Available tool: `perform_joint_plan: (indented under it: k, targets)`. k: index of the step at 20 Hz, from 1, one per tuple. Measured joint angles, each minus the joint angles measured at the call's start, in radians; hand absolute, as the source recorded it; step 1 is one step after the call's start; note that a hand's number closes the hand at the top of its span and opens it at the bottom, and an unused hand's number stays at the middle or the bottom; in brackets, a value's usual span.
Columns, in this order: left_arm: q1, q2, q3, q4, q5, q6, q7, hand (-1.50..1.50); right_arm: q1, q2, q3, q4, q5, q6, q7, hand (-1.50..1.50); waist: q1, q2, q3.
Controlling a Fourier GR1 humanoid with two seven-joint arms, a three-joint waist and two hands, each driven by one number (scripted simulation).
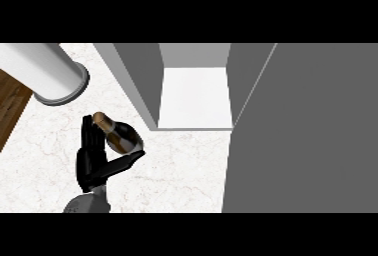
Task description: Pick up the wine, place it into the cabinet and close the cabinet
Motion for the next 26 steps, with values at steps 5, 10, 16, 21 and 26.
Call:
perform_joint_plan:
  k: [5, 10, 16, 21, 26]
  targets:
    - [-0.047, -0.006, 0.02, 0.122, 0.015, -0.023, -0.07, -1.5, -0.008, 0.013, 0.035, -0.001, 0.011, -0.012, 0.008, -1.5, -0.001, 0.0, 0.0]
    - [-0.09, -0.004, 0.032, 0.209, 0.032, -0.061, -0.102, -1.5, -0.034, 0.009, 0.029, 0.0, 0.017, -0.018, 0.029, -1.5, 0.001, 0.0, 0.0]
    - [-0.133, -0.002, 0.065, 0.284, 0.06, -0.097, -0.147, -1.5, -0.027, 0.011, 0.025, 0.0, 0.019, -0.01, 0.022, -1.5, 0.001, 0.0, 0.0]
    - [-0.139, 0.001, 0.062, 0.318, 0.094, -0.159, -0.187, 1.5, -0.009, 0.001, -0.004, -0.006, 0.013, 0.004, 0.023, -1.5, -0.001, 0.0, 0.0]
    - [-0.166, 0.008, 0.038, 0.358, 0.067, -0.206, -0.211, 1.5, -0.03, 0.01, 0.001, 0.0, 0.014, 0.001, 0.029, -1.5, -0.001, 0.0, 0.0]
